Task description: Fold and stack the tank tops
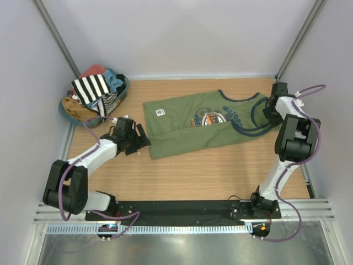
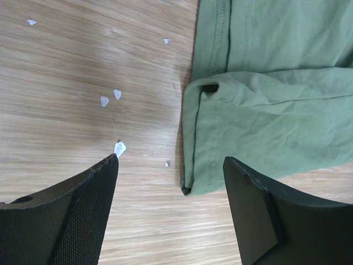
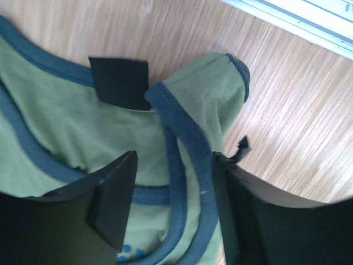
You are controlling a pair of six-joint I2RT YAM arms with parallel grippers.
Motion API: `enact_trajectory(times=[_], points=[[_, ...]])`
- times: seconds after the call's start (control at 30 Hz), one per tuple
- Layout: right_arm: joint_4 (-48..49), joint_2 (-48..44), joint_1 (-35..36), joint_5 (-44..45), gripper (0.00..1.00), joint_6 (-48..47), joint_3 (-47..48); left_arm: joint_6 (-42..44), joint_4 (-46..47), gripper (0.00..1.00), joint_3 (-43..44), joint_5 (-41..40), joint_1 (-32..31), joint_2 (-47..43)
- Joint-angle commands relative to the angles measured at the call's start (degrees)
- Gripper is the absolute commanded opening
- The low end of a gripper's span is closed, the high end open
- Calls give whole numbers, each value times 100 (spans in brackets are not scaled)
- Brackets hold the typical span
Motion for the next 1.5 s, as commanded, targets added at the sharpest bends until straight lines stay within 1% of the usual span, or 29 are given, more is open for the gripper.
enact_trajectory(times=[0.0,0.1,0.13,0.27,0.3,0.37,0.4,0.43,0.47,0.53,0.6,0.63,0.77,0.8,0.83,0.97,1.2,1.4,1.47], points=[[-203,10,-28,106,64,-25,319,75,56,79,290,-160,-10,55],[113,-324,24,140,65,-314,4,75,-5,78,466,-204,-10,108],[261,-577,103,158,64,-446,-136,75,-14,78,510,-204,-10,126],[316,-957,375,114,59,-1079,-173,136,-14,75,739,-204,-19,266],[298,-1010,437,-16,59,-1306,-155,145,-14,74,835,-204,-19,353],[596,-1133,577,-463,55,-1676,-234,154,-23,72,941,-204,-45,442],[632,-1133,700,-614,54,-1739,-226,154,-23,71,1037,-213,-71,494],[658,-1125,771,-1024,52,-1948,-226,154,-23,71,1099,-204,-80,599],[780,-1055,832,-1246,48,-2063,-226,154,-32,71,1152,-213,-107,679],[721,-897,991,-1728,48,-2265,-112,145,-76,70,1336,-204,-151,880],[667,-634,1157,-1906,48,-2363,-50,154,-128,71,1503,-204,-168,995],[606,-554,1210,-1968,50,-2415,-6,172,-137,71,1556,-204,-177,1109],[711,-352,1439,-2206,53,-2565,-85,268,-243,72,1820,-204,-212,1373],[755,-299,1439,-2215,53,-2626,-102,295,-269,71,1898,-204,-204,1400],[755,-272,1692,-2206,52,-2662,-94,303,-278,71,1925,-213,-221,1444],[702,-184,1843,-2127,53,-2759,-50,505,-261,71,2022,-143,-300,1576],[667,26,1975,-1925,50,-2794,12,602,-410,72,2145,-389,-388,1760],[615,97,2046,-1494,51,-2811,12,637,-454,72,2137,-450,-379,1805],[615,106,2072,-1520,47,-2829,20,646,-454,72,2145,-459,-379,1822]])
